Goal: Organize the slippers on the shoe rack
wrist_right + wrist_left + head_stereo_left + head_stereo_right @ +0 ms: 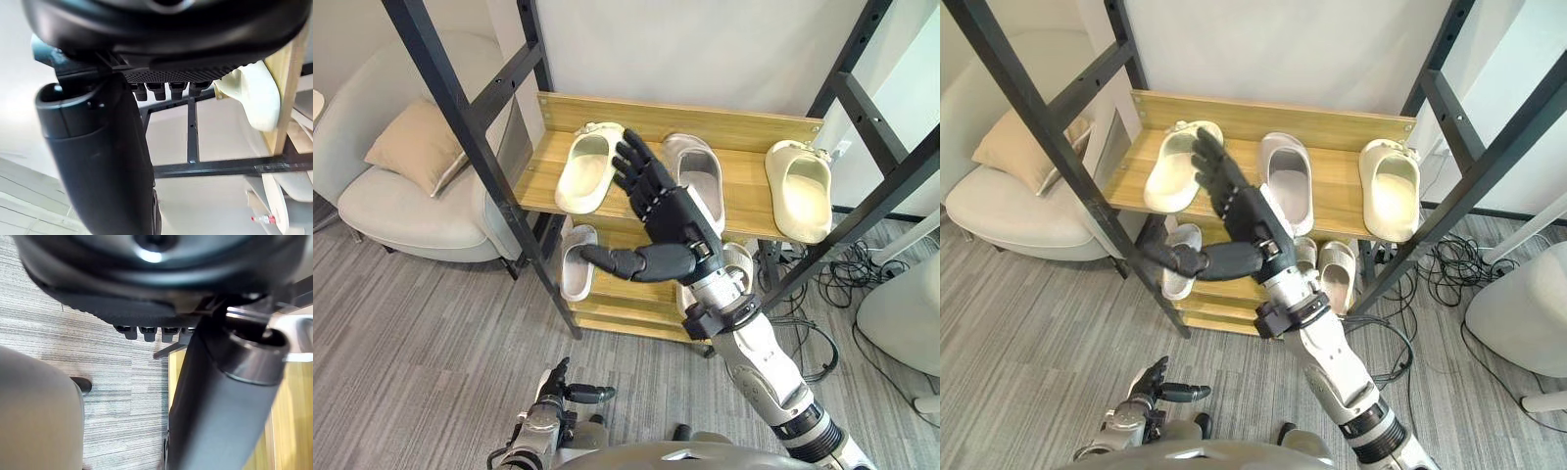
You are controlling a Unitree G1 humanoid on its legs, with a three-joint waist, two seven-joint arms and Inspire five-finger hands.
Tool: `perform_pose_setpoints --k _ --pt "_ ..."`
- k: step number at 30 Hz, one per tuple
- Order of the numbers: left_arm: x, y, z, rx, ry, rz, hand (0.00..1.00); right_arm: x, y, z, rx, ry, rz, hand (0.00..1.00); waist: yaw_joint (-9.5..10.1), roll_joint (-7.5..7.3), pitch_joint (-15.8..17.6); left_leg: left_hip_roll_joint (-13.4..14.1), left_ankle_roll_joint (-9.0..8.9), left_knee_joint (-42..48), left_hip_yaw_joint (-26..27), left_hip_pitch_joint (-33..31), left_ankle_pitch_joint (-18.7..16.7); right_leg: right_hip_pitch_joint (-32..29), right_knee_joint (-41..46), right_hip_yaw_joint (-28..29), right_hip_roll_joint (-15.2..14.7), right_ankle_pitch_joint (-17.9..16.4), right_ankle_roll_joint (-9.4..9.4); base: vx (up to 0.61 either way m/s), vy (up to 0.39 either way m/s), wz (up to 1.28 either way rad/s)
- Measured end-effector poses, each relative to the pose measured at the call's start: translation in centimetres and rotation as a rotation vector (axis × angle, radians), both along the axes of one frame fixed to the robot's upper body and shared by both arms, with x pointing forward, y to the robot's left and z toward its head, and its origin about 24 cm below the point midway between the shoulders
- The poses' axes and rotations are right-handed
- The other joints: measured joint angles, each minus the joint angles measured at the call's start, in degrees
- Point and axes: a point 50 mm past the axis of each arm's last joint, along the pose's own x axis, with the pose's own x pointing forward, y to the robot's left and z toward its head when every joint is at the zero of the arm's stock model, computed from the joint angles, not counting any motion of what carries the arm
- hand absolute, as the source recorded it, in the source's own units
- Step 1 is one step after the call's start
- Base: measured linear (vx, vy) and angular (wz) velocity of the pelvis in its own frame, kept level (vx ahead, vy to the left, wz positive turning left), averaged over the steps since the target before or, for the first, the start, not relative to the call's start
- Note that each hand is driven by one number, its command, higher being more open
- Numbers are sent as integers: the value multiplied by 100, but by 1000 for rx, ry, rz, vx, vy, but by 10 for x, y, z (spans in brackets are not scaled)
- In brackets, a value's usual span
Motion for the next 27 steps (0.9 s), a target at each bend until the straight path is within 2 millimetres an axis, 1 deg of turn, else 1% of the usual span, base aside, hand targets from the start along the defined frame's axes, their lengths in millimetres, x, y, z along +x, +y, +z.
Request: perform_pose_setpoints --k 3,4,7,8,11,13,14,18,20,24,27 --pt "-1 -1 0 -2 2 1 100 4 -11 3 -30 -31 -114 100 -2 33 -23 0 0 0 5 3 0 0 -4 7 0 2 3 0 0 0" --pt "-2 -1 -1 -3 4 1 100 8 -23 6 -63 -59 -213 100 -3 62 -43 1 0 0 7 3 0 1 -15 8 0 4 5 0 0 0" --pt "-5 -1 -1 -4 9 3 100 12 -44 12 -121 -109 -374 100 -16 111 -81 2 0 -4 9 2 0 3 -31 11 1 9 12 0 0 0" --pt "-5 -1 -1 -4 9 4 100 13 -48 14 -136 -122 -404 100 -21 123 -89 2 0 -6 10 2 0 3 -36 12 2 11 15 0 0 0" --pt "-7 -1 -2 -6 10 6 100 17 -68 26 -219 -203 -537 100 -41 170 -118 4 1 -17 12 -1 0 2 -56 14 6 17 22 0 0 0" --pt "-8 -1 -2 -6 12 7 100 20 -76 34 -274 -251 -591 100 -60 179 -123 5 1 -23 12 -4 0 2 -65 14 9 19 24 0 0 0" --pt "-9 -1 -2 -7 12 10 100 22 -82 40 -315 -287 -629 100 -83 179 -123 8 1 -32 12 -6 0 1 -75 15 12 19 25 0 0 0" --pt "-9 0 -1 -9 6 16 100 25 -90 48 -411 -341 -696 100 -117 171 -134 8 4 -68 15 -10 2 -1 -110 15 15 25 32 0 0 0" --pt "-10 0 -2 -10 8 16 100 29 -94 47 -458 -344 -717 100 -134 169 -148 6 5 -79 17 -20 1 -6 -135 16 15 28 36 0 0 0" --pt "-10 -1 -2 -23 9 8 100 37 -101 38 -536 -299 -763 100 -136 169 -154 7 12 -101 15 -35 -3 -10 -190 22 22 36 43 0 0 0" --pt "-10 -1 -2 -24 8 7 100 40 -109 35 -549 -266 -800 100 -135 167 -155 3 19 -102 15 -48 -8 -12 -228 34 23 47 50 7 3 -1"
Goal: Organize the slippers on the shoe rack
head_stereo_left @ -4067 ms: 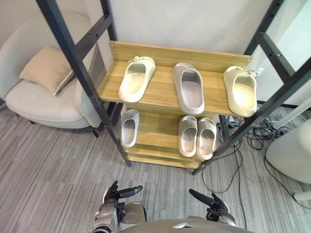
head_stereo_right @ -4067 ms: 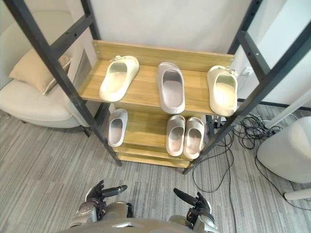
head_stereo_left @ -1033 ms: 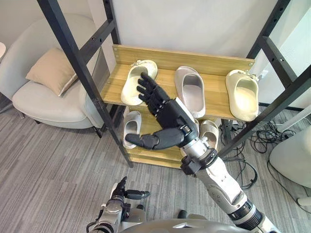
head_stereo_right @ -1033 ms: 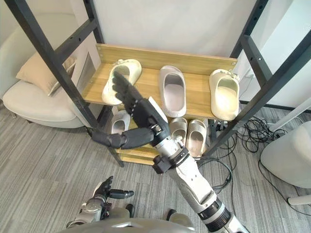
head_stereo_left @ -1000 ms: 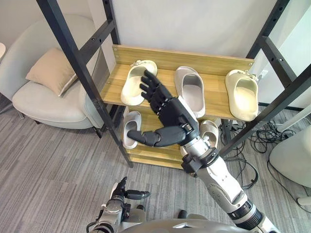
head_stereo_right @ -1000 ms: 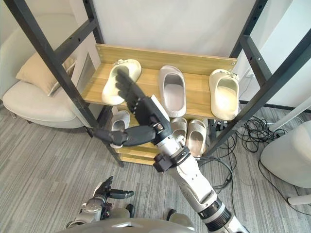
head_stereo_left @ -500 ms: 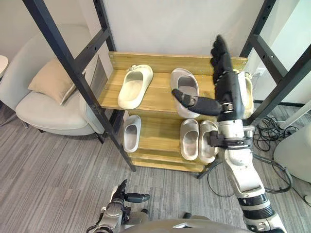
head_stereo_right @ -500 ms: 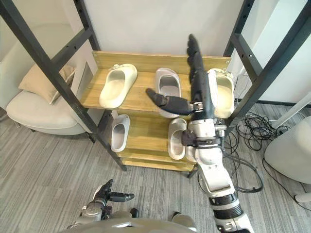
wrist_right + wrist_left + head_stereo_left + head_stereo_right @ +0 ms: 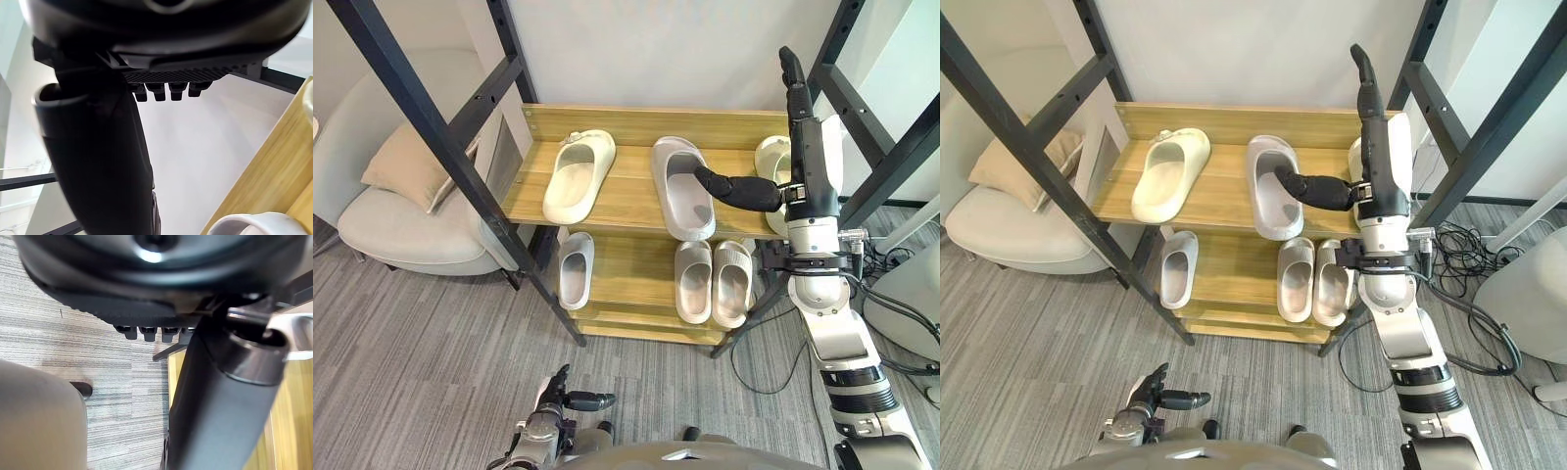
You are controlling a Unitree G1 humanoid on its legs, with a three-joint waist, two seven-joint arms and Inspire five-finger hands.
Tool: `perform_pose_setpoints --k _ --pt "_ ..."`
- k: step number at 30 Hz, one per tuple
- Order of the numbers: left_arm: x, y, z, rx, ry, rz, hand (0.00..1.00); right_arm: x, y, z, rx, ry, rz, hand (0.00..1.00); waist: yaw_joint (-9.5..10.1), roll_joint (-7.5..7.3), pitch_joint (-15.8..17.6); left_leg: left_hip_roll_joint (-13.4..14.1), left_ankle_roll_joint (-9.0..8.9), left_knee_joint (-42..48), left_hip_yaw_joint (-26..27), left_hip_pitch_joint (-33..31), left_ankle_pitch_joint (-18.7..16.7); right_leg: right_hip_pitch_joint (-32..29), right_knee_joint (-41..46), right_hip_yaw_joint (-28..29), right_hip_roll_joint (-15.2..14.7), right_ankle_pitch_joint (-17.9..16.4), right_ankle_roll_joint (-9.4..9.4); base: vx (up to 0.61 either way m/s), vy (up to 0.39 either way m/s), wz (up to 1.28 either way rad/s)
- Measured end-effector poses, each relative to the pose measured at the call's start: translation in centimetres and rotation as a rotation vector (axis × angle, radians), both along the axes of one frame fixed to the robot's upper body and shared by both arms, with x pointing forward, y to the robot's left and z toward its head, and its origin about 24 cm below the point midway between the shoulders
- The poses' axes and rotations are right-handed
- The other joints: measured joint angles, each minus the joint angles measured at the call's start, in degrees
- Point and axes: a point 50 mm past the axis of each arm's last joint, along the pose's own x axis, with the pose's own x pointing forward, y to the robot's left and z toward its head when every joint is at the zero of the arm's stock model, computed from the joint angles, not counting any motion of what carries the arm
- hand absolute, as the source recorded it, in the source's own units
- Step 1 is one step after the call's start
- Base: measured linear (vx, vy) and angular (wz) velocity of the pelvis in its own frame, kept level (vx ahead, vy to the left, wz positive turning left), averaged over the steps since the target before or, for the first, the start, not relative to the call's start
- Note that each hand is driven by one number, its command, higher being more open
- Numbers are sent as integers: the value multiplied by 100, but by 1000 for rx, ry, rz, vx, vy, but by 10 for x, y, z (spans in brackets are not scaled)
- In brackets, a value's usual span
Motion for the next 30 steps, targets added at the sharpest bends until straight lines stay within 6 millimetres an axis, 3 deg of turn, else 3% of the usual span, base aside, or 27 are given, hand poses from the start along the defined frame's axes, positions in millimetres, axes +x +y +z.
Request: perform_pose_setpoints --k 4,12,30 --pt "0 0 0 0 2 -1 100 3 -8 -3 -26 17 -59 100 -6 -7 -17 -1 5 -3 0 -20 -6 -14 -70 54 16 51 3 8 7 -7" --pt "-1 -1 0 -12 5 -11 100 14 -25 -30 -51 161 -141 100 -6 -16 -31 -11 6 1 11 -139 -5 13 -442 87 48 319 5 -12 16 -3" --pt "1 -1 0 -17 -4 -14 100 32 -10 -34 -136 223 -57 100 -5 -180 -13 -27 8 -4 -77 -220 0 91 -705 -5 72 444 4 0 1 2"
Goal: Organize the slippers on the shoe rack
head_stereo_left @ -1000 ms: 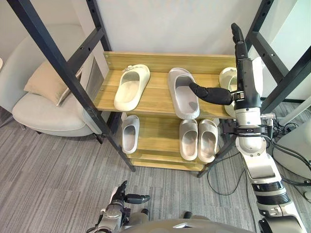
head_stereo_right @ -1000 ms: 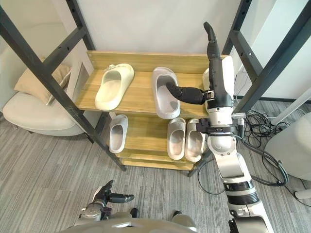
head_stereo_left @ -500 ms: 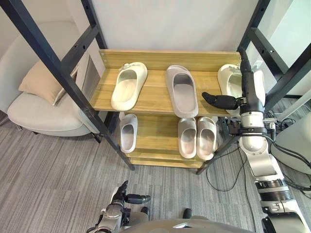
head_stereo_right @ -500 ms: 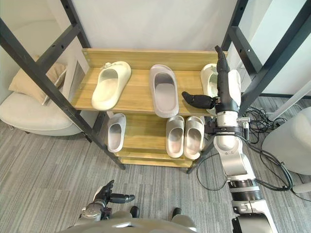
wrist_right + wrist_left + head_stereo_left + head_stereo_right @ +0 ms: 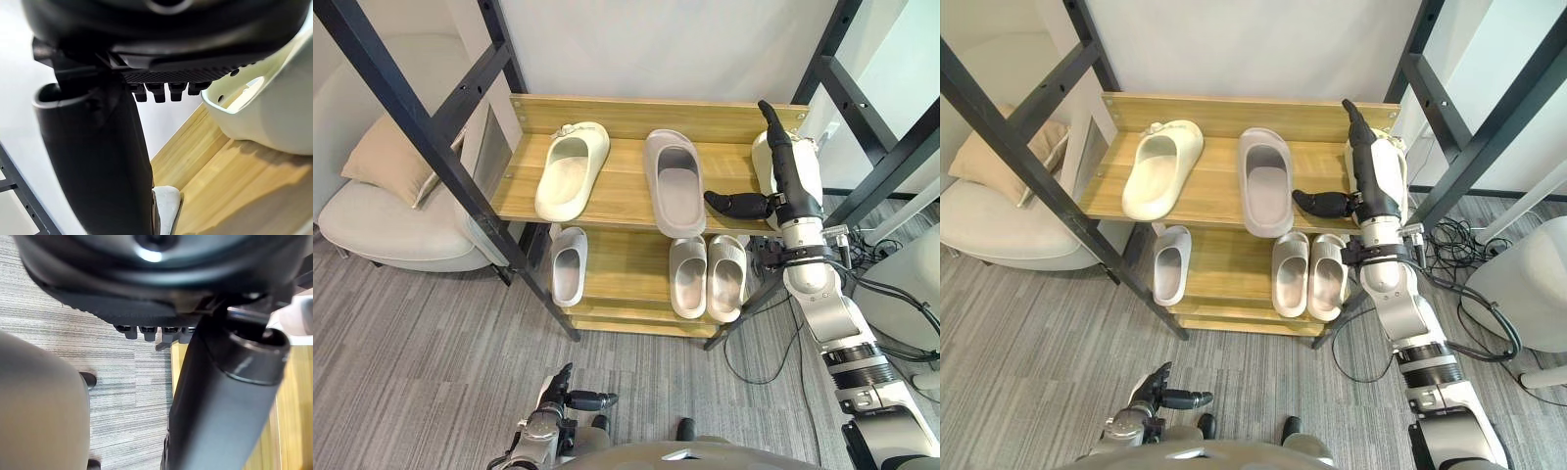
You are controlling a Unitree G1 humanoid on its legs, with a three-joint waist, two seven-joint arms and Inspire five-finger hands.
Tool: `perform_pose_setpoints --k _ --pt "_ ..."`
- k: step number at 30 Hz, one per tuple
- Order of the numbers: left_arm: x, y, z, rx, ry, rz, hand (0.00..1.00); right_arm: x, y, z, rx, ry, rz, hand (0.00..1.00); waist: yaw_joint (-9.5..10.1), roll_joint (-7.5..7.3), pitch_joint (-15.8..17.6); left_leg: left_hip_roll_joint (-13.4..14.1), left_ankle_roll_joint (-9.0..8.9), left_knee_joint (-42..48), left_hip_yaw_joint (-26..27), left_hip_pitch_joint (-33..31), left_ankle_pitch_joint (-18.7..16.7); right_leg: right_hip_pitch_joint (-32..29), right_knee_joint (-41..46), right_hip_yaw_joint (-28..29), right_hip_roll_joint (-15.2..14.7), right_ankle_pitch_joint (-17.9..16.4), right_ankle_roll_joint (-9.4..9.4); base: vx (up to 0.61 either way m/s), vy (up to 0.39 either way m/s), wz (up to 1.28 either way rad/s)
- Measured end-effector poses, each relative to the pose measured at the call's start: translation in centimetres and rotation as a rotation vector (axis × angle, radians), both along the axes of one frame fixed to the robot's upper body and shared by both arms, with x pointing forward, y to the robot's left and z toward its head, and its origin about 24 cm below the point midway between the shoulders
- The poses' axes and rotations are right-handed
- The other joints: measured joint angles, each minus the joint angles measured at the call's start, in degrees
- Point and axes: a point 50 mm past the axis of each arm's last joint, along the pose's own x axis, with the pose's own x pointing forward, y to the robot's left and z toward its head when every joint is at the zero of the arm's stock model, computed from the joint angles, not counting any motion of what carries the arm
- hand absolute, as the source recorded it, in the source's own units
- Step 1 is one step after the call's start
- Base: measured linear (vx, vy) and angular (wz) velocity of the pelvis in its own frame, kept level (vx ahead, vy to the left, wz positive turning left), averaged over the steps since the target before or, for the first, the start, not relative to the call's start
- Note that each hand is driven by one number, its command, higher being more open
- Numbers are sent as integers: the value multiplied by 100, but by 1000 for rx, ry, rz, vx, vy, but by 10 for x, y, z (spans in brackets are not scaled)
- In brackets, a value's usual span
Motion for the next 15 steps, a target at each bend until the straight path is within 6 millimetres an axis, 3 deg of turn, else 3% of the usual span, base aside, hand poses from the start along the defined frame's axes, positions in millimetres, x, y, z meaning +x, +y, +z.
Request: perform_pose_setpoints --k 12,15 --pt "1 1 1 2 -6 0 100 0 1 1 -21 -6 -1 100 2 -33 16 -5 8 6 -71 -36 8 25 -23 -62 0 3 -5 9 0 3" --pt "2 1 1 2 -9 0 100 -3 6 11 -39 -49 14 100 2 -34 17 6 8 11 -53 -12 8 16 30 -39 1 -5 -12 -15 9 -3"
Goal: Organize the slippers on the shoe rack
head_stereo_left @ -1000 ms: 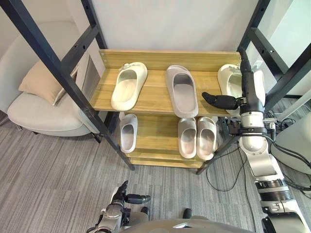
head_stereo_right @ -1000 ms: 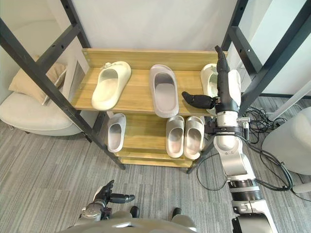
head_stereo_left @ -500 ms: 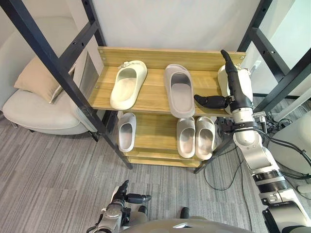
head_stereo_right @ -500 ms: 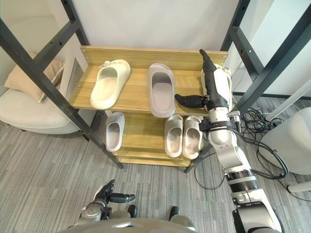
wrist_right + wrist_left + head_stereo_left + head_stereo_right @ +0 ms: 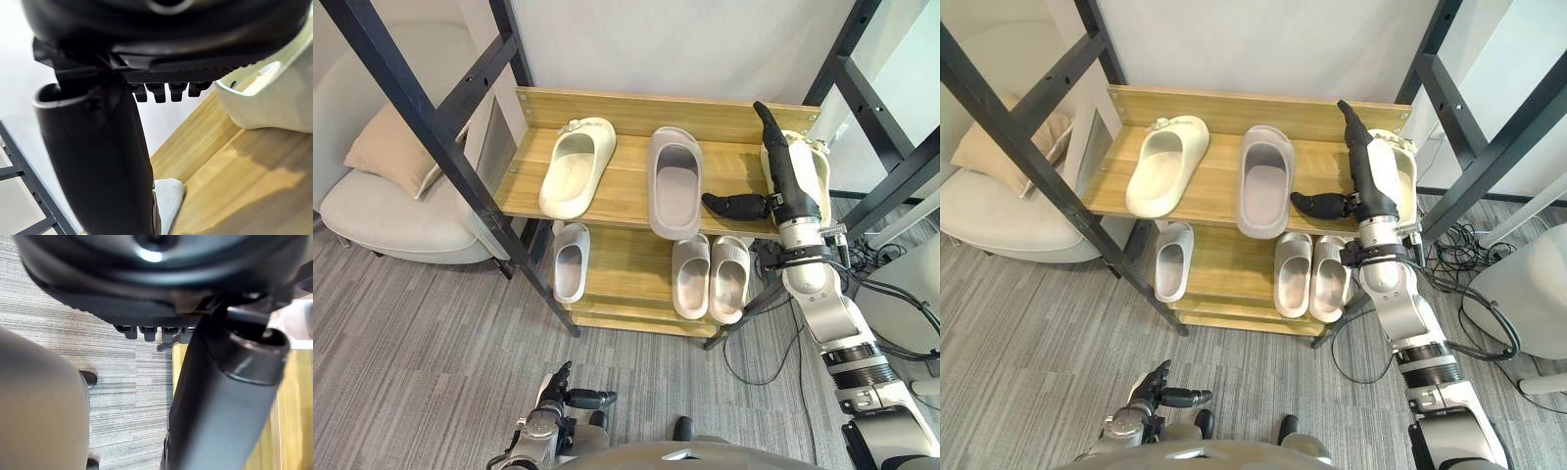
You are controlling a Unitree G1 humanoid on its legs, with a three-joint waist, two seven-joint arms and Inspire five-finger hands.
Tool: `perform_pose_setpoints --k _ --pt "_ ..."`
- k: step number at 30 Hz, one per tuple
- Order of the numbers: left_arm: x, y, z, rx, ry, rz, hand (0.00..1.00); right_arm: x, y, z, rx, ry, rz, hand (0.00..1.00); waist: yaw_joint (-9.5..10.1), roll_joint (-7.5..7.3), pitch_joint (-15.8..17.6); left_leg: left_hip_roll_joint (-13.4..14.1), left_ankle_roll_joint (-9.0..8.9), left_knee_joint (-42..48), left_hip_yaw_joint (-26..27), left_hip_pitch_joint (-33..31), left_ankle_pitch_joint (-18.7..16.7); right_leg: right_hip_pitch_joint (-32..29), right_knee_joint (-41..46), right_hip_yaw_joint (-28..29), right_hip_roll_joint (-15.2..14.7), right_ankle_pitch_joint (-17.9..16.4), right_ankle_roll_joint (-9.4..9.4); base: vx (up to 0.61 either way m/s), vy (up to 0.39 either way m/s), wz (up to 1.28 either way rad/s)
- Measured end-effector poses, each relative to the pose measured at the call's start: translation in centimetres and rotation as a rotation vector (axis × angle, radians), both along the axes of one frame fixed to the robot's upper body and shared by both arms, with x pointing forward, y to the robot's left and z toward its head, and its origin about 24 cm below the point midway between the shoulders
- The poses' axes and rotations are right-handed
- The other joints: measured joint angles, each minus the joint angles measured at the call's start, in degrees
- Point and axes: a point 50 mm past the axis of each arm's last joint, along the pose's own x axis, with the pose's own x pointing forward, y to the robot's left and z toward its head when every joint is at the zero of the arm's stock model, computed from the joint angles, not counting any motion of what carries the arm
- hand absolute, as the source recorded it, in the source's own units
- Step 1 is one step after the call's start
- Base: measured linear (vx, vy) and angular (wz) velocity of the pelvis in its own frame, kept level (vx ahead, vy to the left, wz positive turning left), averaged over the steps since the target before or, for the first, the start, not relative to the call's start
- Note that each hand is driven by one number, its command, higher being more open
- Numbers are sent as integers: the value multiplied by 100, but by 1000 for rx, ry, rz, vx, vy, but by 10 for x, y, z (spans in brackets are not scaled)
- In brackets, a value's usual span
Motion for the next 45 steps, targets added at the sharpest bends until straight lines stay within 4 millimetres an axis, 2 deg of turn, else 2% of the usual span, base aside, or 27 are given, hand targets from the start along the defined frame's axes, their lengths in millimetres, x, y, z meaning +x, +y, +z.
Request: perform_pose_setpoints --k 6,16,24,32,42,45 --pt "0 0 0 0 1 0 100 -11 10 28 10 -132 41 100 2 -2 0 13 -2 -2 35 57 0 -7 88 42 -3 -25 -14 -13 8 -3" --pt "0 0 0 0 1 0 100 -22 14 48 28 -250 64 100 5 -2 -1 12 -4 -8 30 59 1 -9 97 38 -4 -38 -8 0 0 0" --pt "-1 0 0 0 2 0 100 -21 15 48 31 -249 68 100 38 -13 -8 13 -4 -8 20 56 2 -10 103 30 -4 -45 -8 0 0 0" --pt "1 0 1 -2 -6 -2 100 -3 21 43 31 -194 88 100 129 -34 -19 5 -15 -8 -99 -5 14 -9 106 -86 -3 -79 -1 2 1 8" --pt "4 2 3 2 -22 -2 100 16 21 35 45 -118 84 100 240 -131 -30 -1 -37 -25 -292 -103 46 -11 106 -287 10 -135 -20 20 -11 10" --pt "6 1 4 -1 -31 0 100 21 17 24 40 -66 61 100 296 -176 -15 -1 -61 -65 -308 -105 73 -21 104 -304 15 -134 -20 6 -6 4"
